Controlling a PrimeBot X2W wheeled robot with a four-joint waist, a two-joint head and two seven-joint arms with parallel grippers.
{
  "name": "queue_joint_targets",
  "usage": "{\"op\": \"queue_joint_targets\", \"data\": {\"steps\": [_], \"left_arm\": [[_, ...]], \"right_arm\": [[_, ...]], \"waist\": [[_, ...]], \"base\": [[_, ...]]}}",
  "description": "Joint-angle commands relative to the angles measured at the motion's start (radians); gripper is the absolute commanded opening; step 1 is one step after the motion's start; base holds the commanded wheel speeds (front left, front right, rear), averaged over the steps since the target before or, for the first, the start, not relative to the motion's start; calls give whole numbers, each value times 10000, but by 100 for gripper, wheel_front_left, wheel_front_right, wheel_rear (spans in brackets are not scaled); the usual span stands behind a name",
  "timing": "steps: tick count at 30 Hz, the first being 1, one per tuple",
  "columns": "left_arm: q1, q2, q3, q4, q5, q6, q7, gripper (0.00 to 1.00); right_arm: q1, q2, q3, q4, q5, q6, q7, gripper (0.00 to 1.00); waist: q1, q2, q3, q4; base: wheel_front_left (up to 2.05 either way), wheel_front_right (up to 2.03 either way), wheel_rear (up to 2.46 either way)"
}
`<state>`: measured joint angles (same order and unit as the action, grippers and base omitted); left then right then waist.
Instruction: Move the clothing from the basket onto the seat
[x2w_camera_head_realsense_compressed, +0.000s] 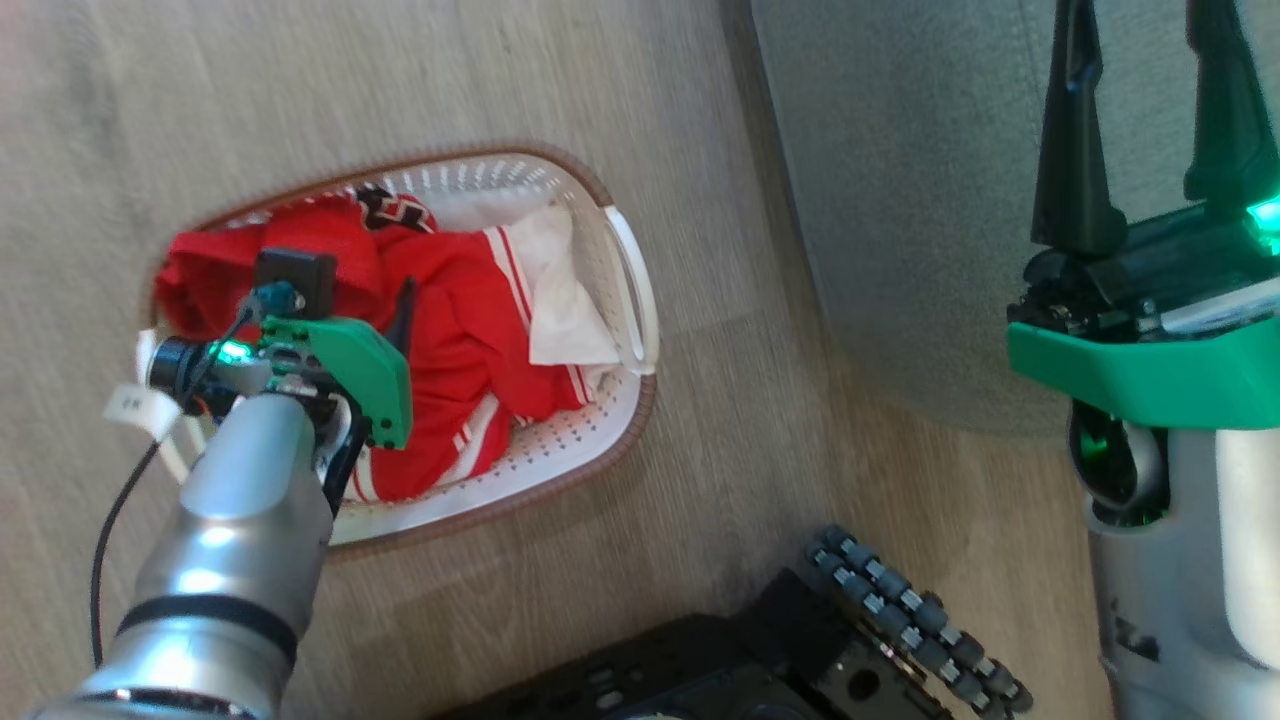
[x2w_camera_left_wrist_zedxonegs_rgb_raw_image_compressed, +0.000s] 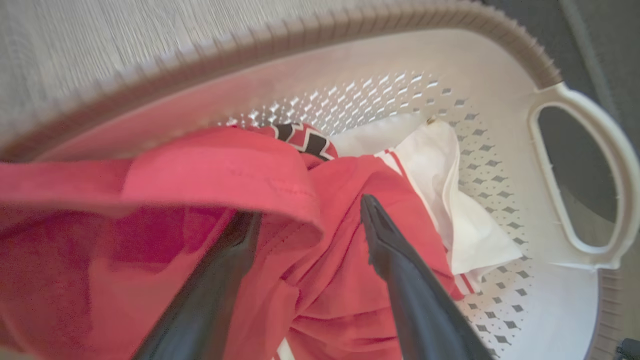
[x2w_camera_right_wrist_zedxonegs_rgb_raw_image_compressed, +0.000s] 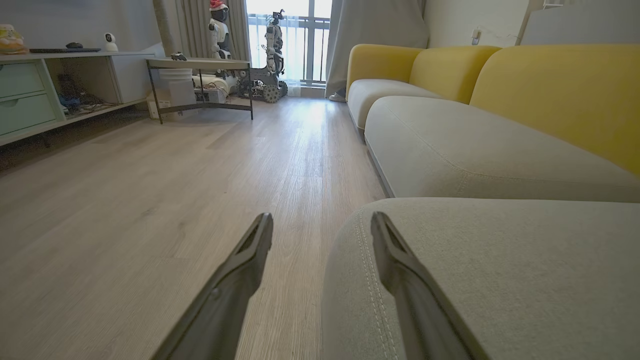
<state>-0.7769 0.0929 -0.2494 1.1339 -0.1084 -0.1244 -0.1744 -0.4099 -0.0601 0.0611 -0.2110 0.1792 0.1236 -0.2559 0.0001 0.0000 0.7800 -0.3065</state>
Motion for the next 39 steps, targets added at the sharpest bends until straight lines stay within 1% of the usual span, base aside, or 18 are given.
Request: {"op": "queue_joint_targets", "data": {"steps": [1,7,10,18,24,25,27,28,29,30,39], "left_arm": [[-36,209,108,56,22,-46,39,100],[-745,282,-243,856,-24,-58,488,100],[-1021,335,-442,1105,-73,-60,924,100],[-1416,365,-1129,1408,-265,-62,2208,100],[-1530,404,-1440,1461,-615,-62,2471,100],[-1544,411,-1493,1466,-661,-62,2477,88],[-1556,415,-1602,1474,-760,-62,2465,45],[-1551,412,-1662,1477,-813,-62,2452,25],[-1551,412,-1662,1477,-813,-62,2452,25],[-1541,403,-1723,1478,-878,-62,2432,0],[-1393,359,-2350,1339,-1717,-63,2223,0]], "right_arm": [[63,96,178,-391,87,71,-59,100],[-192,97,222,-467,292,71,-59,100],[-303,98,257,-494,369,71,-59,100],[-476,98,353,-540,485,71,-59,100],[-535,98,373,-512,524,71,-59,100],[-540,98,364,-504,525,71,-59,100],[-548,98,347,-478,522,71,-59,100],[-554,98,346,-463,520,71,-59,100],[-554,98,346,-463,520,71,-59,100],[-562,98,351,-448,519,71,-59,100],[-606,98,366,-372,471,71,-59,100]], "waist": [[-1,0,350,-204],[-1,0,958,-489],[-1,0,1211,-602],[-1,0,1620,-789],[-1,0,1722,-838],[-1,0,1729,-840],[-1,0,1727,-833],[-1,0,1717,-825],[-1,0,1717,-825],[-1,0,1703,-819],[-1,0,1387,-756]], "base": [[0,0,0],[0,0,0],[0,0,0],[0,0,0],[0,0,0],[0,0,0],[0,0,0],[0,0,0],[0,0,0],[0,0,0],[0,0,0]]}}
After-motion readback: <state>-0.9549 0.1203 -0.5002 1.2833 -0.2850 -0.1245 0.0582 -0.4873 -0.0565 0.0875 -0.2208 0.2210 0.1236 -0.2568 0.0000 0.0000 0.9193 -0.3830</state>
